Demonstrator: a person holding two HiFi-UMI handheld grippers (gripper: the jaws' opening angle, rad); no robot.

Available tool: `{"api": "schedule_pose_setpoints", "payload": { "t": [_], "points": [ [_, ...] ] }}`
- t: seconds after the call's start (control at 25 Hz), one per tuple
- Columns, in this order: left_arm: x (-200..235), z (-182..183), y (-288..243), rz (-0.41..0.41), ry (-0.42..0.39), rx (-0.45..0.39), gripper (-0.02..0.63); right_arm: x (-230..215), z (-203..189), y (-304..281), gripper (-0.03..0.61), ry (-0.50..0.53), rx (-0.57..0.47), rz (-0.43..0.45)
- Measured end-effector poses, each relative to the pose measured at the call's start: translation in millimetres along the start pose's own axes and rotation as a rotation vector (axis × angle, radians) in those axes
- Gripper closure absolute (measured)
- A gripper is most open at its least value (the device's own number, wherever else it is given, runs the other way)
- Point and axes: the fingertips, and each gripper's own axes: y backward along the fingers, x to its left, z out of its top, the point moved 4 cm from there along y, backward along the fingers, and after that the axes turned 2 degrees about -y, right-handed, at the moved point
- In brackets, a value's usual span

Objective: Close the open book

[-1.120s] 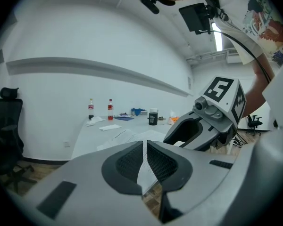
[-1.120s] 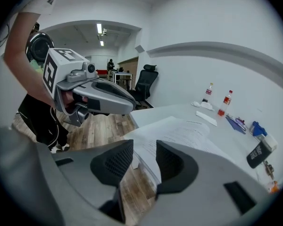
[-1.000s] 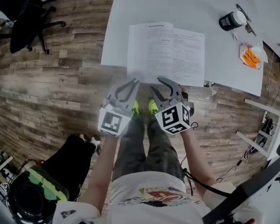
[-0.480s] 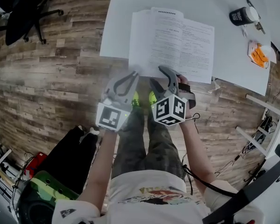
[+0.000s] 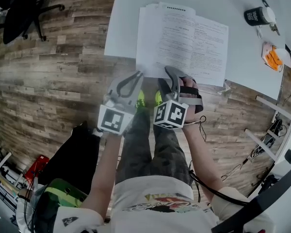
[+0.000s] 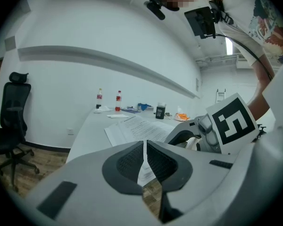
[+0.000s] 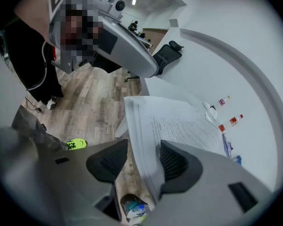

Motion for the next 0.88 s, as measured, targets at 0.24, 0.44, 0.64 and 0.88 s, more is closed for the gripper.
{"api": "schedule_pose_setpoints", "payload": {
  "t": [0.24, 0.44, 0.64, 0.88],
  "points": [
    [5.5, -0.1, -1.0, 0.001, 0.004, -0.006, 0.6, -5.3, 1.7, -2.8, 0.379, -0.036, -0.001, -0.036],
    [7.0, 6.2, 2.3, -0.006, -0.016, -0.004, 0.6, -8.6, 6.2, 1.4, 0.393, -0.099, -0.031, 0.004],
    [5.5, 23.9, 4.3, -0.004, -0.02, -0.011, 0.6, -15.7, 8.5, 7.7, 0.434, -0.158, -0.053, 0.052],
    [3.6, 41.0, 13.3, 0.007, -0.039, -0.012, 0.6, -21.3, 12.3, 24.8, 0.512, -0.32, -0.124, 0.07]
  ]
}}
